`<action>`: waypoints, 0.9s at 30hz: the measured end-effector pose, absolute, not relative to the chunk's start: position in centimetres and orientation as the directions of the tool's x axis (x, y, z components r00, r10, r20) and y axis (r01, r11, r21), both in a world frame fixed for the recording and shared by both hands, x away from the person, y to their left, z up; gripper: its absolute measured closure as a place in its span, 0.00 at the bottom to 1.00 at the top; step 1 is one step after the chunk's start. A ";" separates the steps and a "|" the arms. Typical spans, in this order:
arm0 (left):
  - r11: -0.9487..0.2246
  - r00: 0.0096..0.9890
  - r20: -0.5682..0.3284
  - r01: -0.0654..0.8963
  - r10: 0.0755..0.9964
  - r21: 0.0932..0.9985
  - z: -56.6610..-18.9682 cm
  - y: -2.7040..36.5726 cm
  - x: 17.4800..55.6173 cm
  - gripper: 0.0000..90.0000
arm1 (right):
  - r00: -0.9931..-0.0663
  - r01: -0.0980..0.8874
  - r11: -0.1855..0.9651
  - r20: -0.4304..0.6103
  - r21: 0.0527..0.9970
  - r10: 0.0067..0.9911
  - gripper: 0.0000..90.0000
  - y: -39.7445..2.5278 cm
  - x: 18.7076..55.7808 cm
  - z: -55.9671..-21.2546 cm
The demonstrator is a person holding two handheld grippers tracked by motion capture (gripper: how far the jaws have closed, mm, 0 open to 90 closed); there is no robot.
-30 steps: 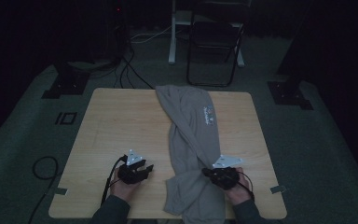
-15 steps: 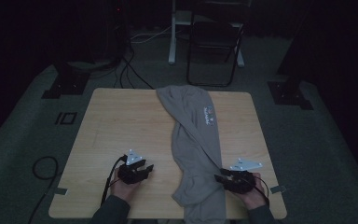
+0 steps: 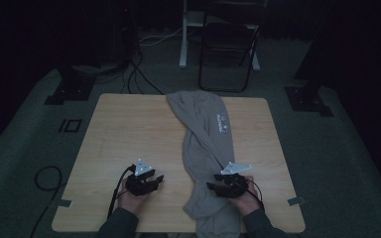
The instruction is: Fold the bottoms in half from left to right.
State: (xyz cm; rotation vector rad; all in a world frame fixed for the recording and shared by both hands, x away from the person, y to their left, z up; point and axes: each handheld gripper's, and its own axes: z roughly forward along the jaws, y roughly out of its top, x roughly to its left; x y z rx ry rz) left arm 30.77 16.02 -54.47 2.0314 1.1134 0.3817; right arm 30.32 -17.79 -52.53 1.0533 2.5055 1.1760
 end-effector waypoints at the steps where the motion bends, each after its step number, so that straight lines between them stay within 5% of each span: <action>1: -0.317 0.572 -0.100 0.583 0.814 0.748 -54.5 16.0 30.8 0.61 | -0.732 0.529 0.434 0.134 0.729 0.668 0.57 -17.7 30.4 -52.6; 5: -0.318 0.572 -0.099 0.582 0.814 0.748 -54.5 16.0 30.8 0.61 | -0.738 0.539 0.462 0.130 0.704 0.662 0.61 -17.2 30.8 -53.3; 10: -0.318 0.572 -0.099 0.582 0.814 0.748 -54.5 16.0 30.8 0.61 | -0.761 0.525 0.469 0.144 0.710 0.633 0.97 -17.4 30.3 -53.1; 27: -0.316 0.572 -0.102 0.583 0.814 0.748 -54.5 16.0 30.8 0.60 | -0.782 0.461 0.431 0.126 0.776 0.610 0.98 -24.4 22.2 -50.2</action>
